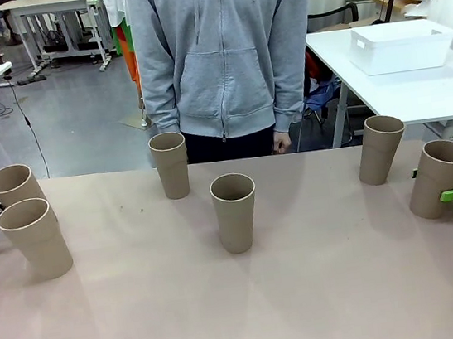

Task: Stack the cups and store them in the basket.
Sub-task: Pick up two Reusable plastic cups , one in each hand.

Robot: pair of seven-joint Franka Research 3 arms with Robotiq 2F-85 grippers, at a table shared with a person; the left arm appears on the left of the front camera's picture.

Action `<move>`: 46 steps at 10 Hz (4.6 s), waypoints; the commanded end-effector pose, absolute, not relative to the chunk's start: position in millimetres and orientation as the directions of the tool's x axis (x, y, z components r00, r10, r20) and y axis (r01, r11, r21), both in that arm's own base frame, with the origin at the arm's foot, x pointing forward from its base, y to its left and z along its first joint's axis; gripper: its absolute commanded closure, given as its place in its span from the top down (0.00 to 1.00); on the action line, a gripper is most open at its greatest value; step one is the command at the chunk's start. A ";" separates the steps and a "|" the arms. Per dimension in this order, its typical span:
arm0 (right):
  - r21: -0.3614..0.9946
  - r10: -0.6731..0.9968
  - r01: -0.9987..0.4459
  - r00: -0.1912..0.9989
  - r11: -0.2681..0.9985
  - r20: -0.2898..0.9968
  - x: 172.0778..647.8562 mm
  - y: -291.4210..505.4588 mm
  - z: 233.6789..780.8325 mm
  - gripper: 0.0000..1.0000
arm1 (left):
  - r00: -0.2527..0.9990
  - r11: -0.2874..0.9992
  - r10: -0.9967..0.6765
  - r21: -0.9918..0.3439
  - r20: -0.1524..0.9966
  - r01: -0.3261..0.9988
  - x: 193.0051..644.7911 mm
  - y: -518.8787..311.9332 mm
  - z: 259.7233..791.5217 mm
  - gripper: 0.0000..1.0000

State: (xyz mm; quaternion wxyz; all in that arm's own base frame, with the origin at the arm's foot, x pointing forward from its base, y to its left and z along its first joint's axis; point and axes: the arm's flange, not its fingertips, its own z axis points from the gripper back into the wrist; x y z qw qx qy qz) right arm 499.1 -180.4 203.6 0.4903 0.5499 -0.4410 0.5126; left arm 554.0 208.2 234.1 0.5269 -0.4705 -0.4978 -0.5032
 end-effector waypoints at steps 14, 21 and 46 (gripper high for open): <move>0.087 -0.043 -0.988 0.093 -0.130 0.995 495.8 -173.2 214.6 0.54 | -0.023 0.076 -0.043 0.026 0.999 0.997 560.9 193.8 229.2 0.76; 0.061 -0.039 -0.992 0.065 -0.106 0.997 489.6 -172.0 219.0 0.83 | -0.026 0.083 -0.049 0.030 0.998 0.996 558.2 198.0 243.3 0.85; -0.003 -0.035 -0.990 -0.008 0.143 0.999 333.2 49.3 366.1 0.83 | -0.035 -0.011 0.003 0.035 0.999 0.999 318.3 -39.5 420.9 0.85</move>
